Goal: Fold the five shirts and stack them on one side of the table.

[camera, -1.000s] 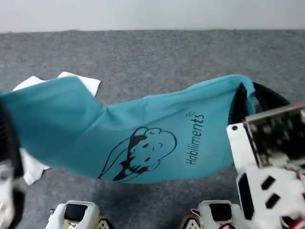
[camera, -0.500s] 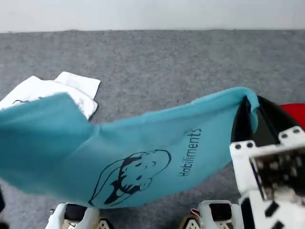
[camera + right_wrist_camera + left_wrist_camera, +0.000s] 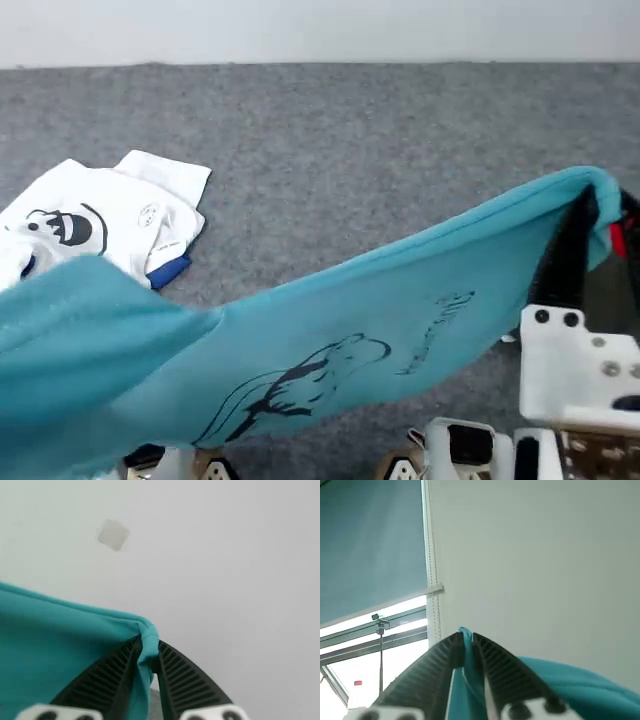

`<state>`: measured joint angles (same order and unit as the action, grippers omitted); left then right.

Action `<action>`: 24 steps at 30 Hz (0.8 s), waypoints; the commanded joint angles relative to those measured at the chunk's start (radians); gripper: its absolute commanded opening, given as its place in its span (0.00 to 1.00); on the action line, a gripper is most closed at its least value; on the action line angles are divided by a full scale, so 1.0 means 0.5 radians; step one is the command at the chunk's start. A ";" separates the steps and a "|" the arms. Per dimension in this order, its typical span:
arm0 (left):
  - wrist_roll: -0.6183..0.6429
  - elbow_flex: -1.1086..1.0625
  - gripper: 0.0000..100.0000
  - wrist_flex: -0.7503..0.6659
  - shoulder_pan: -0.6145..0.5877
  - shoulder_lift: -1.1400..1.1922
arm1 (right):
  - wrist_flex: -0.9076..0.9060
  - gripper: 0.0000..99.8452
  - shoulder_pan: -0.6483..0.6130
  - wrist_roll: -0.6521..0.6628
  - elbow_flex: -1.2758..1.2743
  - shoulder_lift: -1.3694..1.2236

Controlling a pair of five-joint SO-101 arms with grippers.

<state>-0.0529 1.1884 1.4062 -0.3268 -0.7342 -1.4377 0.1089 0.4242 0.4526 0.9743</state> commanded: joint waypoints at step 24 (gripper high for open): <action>0.003 -0.035 0.01 0.310 0.252 1.344 | 0.247 0.01 -0.204 0.009 -0.393 -1.324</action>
<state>-0.0575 1.1623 1.5581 -0.2256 -0.1128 -1.3855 0.0138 0.4242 0.2793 0.3682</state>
